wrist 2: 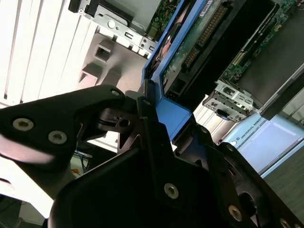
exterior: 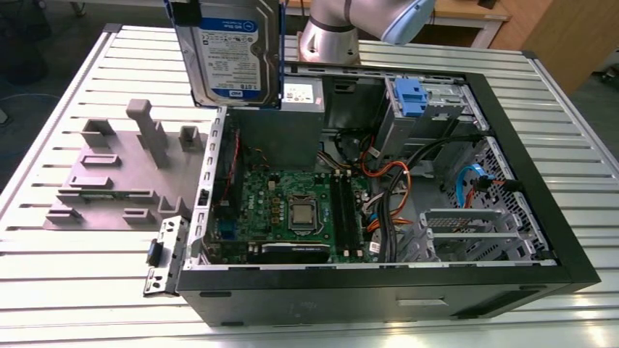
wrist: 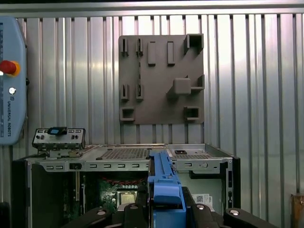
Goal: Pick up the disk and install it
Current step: 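Pick up the disk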
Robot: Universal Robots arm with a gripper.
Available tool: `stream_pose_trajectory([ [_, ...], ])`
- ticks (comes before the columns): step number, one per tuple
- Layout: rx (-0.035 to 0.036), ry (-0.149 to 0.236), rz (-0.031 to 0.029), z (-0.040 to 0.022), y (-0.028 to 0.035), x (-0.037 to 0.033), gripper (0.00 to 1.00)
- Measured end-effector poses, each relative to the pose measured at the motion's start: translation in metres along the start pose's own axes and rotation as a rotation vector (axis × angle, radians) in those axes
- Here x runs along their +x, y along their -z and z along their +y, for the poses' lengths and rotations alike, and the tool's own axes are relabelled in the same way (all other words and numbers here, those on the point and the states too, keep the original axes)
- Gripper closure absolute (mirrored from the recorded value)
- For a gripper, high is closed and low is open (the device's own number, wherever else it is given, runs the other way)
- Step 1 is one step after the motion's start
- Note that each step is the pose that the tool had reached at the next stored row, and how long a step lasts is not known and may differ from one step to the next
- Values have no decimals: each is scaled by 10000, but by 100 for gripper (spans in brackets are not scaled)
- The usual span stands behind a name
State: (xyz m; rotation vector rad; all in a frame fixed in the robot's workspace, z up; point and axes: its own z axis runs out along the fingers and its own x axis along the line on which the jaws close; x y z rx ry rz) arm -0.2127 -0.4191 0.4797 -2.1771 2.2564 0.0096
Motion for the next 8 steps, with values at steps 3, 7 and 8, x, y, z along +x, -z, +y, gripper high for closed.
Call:
stream_pose_trajectory([
  [3,-1,1,1,-13,0,-1,64],
  [7,1,0,0,-33,0,-1,64],
  [8,0,0,0,-38,0,-1,64],
])
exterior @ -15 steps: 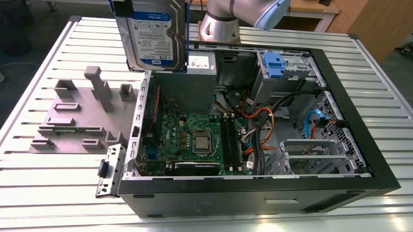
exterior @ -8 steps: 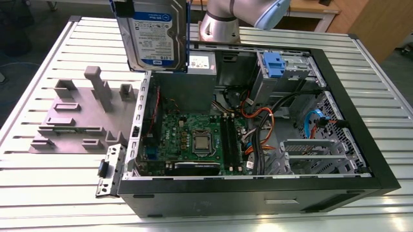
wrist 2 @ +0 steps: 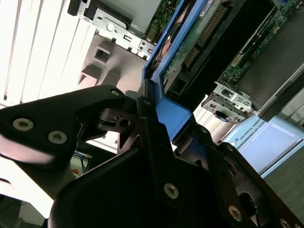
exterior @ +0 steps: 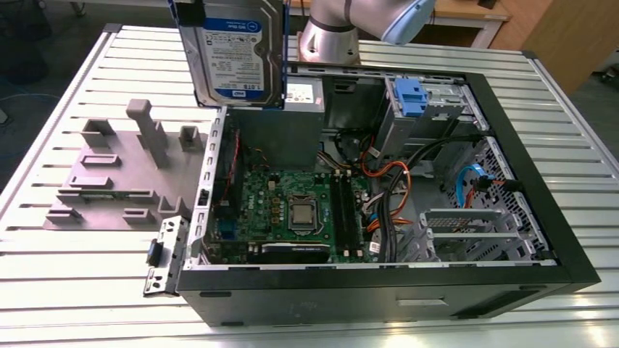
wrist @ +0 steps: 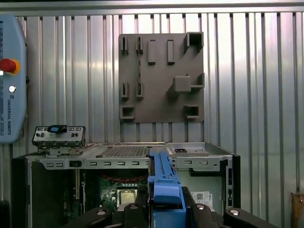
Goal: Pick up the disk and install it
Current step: 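Pick up the disk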
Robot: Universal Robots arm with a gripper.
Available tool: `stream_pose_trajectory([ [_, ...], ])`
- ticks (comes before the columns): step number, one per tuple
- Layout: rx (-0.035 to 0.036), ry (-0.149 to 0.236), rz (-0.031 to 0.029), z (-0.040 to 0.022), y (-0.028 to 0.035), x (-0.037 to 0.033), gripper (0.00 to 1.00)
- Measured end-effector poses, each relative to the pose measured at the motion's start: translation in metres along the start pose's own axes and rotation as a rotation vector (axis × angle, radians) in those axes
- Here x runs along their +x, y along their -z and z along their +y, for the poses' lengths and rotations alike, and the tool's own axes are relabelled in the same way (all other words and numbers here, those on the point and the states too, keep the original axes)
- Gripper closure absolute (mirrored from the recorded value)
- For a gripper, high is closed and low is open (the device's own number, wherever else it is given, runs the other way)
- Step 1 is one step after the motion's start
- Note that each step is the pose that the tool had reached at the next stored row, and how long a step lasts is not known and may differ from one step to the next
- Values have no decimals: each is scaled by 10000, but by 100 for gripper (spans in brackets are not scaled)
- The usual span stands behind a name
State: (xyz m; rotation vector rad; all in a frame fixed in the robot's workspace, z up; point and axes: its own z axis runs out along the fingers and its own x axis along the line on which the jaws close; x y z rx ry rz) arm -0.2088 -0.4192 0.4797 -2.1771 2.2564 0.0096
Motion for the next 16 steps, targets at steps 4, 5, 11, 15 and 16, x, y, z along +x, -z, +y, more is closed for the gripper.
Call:
stream_pose_trajectory([
  [4,0,0,0,-14,0,-1,64],
  [5,0,0,0,-15,0,-1,64],
  [11,0,1,0,-15,0,-1,64],
  [15,-1,0,1,-26,1,-1,64],
  [16,0,0,-1,-33,0,-2,64],
])
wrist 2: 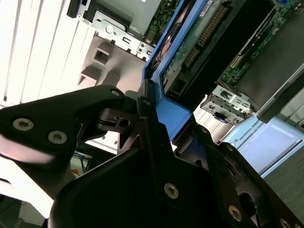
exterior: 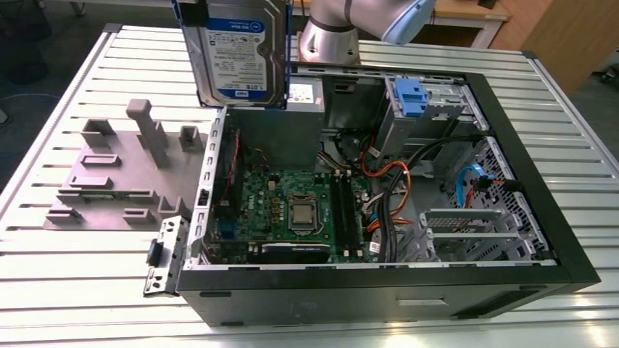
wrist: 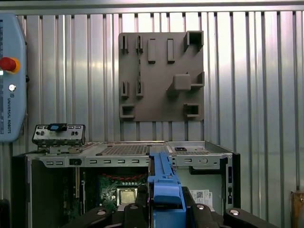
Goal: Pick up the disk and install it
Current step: 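Pick up the disk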
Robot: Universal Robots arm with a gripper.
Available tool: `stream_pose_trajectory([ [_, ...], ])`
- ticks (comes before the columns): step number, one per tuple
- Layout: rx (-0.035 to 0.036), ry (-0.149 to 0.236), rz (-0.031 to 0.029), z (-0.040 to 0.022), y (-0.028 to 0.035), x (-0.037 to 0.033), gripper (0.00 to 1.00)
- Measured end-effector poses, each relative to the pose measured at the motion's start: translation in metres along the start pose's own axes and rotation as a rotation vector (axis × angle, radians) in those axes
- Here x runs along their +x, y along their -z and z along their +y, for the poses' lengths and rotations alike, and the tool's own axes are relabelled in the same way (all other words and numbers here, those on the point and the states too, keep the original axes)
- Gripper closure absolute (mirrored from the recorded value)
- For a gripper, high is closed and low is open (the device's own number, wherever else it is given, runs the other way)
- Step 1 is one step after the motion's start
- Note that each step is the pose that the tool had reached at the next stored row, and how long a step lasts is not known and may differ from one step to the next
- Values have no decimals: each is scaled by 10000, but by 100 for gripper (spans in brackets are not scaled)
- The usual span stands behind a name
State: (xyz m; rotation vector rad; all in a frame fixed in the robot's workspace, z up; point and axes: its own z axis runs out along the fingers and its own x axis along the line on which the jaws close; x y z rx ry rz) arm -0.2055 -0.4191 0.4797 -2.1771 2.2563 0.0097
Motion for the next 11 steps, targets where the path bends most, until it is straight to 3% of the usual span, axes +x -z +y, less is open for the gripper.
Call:
stream_pose_trajectory([
  [11,0,0,1,-85,0,1,64],
])
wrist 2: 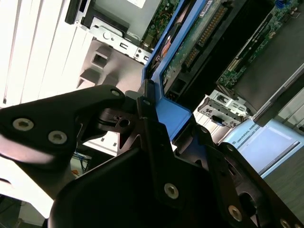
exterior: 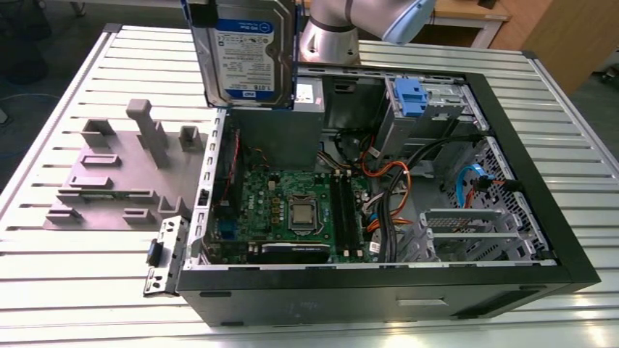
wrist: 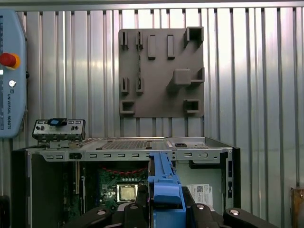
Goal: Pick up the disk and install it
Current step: 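Pick up the disk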
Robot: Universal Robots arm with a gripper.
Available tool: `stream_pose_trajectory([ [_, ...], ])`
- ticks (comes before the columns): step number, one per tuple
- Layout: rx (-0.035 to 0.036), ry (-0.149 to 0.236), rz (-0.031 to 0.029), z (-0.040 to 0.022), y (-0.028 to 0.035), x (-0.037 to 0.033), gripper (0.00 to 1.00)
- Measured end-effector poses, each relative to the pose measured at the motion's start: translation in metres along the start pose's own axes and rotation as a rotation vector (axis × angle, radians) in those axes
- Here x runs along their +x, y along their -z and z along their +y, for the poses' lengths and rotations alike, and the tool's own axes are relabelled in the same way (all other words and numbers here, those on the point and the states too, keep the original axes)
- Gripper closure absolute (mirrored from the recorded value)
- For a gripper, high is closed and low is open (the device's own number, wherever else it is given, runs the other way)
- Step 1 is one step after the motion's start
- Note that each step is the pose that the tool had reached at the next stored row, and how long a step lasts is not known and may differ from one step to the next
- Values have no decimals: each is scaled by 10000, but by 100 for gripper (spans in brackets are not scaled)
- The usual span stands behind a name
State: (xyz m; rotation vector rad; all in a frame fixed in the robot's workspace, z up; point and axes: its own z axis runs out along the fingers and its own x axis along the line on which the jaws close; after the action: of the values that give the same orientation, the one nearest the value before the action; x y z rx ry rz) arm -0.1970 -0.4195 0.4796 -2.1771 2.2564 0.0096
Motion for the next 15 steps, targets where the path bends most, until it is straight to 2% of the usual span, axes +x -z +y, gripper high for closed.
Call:
stream_pose_trajectory([
  [7,0,0,0,-19,0,-1,64],
  [15,0,0,0,-71,0,-2,64],
])
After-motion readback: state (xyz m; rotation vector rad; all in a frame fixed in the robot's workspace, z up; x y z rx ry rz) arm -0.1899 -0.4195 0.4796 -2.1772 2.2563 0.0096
